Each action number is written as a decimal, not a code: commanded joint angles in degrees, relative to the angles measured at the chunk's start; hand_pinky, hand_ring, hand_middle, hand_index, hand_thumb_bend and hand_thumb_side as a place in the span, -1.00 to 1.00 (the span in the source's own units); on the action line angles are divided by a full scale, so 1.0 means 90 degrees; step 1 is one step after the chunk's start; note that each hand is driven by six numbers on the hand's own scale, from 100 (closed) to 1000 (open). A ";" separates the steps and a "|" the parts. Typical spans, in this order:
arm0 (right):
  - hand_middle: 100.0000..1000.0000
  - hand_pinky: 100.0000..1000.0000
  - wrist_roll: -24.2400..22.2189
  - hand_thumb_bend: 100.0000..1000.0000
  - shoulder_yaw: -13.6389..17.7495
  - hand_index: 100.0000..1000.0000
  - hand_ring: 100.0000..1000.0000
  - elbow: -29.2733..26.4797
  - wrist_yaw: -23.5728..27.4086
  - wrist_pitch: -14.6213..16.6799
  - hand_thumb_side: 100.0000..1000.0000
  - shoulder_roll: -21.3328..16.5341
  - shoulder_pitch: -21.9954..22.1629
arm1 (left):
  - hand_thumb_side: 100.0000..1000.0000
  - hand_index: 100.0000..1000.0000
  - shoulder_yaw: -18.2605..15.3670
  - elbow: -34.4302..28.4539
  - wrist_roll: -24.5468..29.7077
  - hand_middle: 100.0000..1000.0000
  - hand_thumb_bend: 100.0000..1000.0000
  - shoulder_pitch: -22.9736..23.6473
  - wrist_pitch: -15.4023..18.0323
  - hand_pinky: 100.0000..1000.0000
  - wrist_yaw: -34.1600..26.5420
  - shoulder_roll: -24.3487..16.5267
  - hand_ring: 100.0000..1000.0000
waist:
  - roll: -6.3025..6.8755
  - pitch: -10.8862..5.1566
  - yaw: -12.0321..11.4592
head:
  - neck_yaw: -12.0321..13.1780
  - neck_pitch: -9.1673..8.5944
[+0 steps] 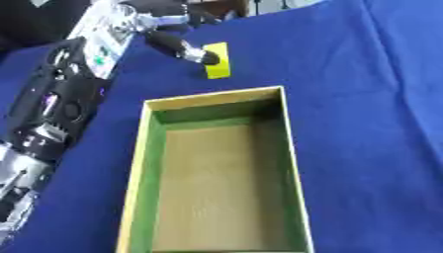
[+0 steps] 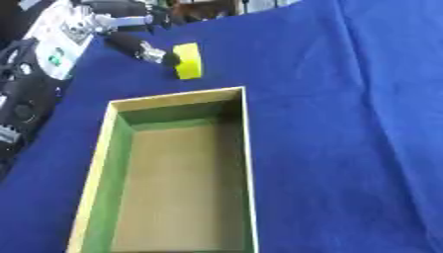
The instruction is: Pick up objects on the table and place them in the box.
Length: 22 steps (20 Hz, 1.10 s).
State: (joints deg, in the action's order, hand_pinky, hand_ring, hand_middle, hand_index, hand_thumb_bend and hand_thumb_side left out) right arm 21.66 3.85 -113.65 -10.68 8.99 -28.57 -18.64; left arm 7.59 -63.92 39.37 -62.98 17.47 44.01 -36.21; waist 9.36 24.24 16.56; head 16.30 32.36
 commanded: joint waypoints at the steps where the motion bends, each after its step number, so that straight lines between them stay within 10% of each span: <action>1: 0.19 -0.20 -0.0027 -0.94 0.0051 0.50 0.15 -0.0105 0.0020 0.0012 0.07 -0.0111 -0.0065 | 0.90 1.00 -0.0072 0.0020 0.0029 0.91 0.34 -0.0130 -0.0046 0.57 0.0245 -0.0183 0.80 | -0.0026 -0.0097 0.0036 | 0.0015 -0.0143; 22: 0.16 -0.21 -0.0096 -0.86 0.0021 0.48 0.14 -0.0105 -0.0084 0.0077 0.11 -0.0050 -0.0125 | 0.76 0.90 -0.0210 0.0322 -0.0545 0.53 0.05 -0.0148 -0.0187 0.27 0.0764 -0.0119 0.57 | 0.0126 0.0223 0.0278 | 0.0194 -0.0343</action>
State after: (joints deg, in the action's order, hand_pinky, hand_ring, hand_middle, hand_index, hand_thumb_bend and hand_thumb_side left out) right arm 20.98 3.82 -113.65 -11.05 9.58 -28.45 -19.23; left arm 6.72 -60.57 35.20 -63.11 15.86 50.58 -36.18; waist 10.92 27.48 19.03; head 17.69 30.08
